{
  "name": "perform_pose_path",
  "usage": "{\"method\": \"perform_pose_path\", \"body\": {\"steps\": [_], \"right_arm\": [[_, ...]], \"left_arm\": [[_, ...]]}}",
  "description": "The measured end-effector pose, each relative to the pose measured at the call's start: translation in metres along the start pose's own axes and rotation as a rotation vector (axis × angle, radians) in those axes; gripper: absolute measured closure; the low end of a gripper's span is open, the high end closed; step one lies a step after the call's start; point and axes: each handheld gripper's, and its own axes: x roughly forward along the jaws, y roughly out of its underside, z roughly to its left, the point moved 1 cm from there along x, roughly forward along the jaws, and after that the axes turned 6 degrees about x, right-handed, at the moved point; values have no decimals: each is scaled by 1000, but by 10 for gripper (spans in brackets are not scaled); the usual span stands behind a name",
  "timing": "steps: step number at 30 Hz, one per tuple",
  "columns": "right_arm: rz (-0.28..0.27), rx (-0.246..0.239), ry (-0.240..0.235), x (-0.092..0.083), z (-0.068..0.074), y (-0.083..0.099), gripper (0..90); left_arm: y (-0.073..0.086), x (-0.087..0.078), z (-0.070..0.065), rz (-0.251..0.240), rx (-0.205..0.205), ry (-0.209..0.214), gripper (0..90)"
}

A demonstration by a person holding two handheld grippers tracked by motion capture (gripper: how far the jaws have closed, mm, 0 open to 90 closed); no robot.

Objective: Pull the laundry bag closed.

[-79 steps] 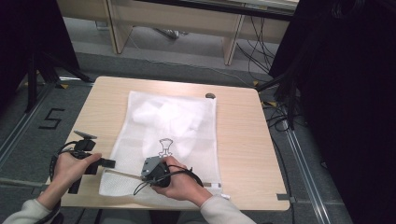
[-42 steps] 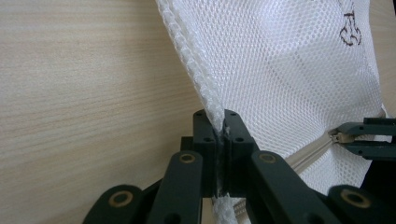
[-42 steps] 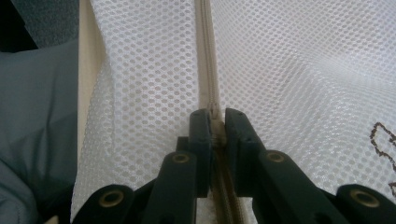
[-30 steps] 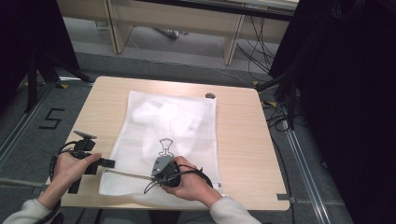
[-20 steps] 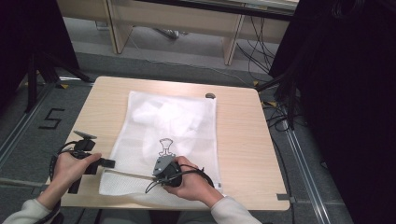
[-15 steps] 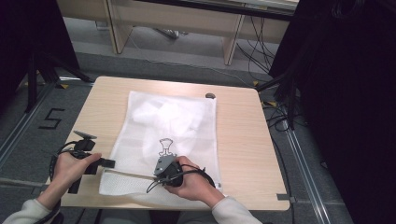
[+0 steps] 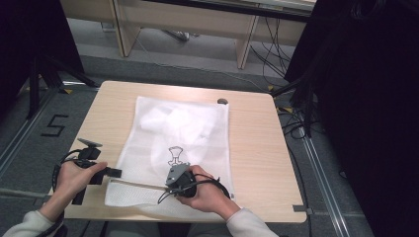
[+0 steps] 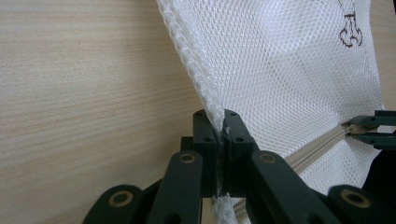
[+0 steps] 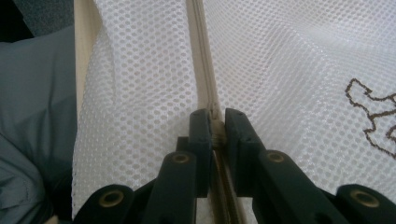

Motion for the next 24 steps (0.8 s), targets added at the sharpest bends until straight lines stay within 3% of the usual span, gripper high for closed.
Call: {"method": "perform_pose_path", "body": {"steps": [1,2,4,8,14,24], "right_arm": [[0,10,2,0,1,1,825],[-5,-26,-1,0,-2,0,825],[-4,-24,-6,0,-2,1,825],[5,12,-8,-3,0,3,824],[4,0,-9,-5,-2,4,825],[9,26,-1,-10,-2,9,825]], "left_arm": [[0,0,0,0,0,0,852],[0,0,0,0,1,-2,852],[0,0,0,0,0,-2,852],[0,0,0,0,0,-2,852],[0,0,0,-1,1,-1,852],[0,0,0,-1,-1,0,852]]}}
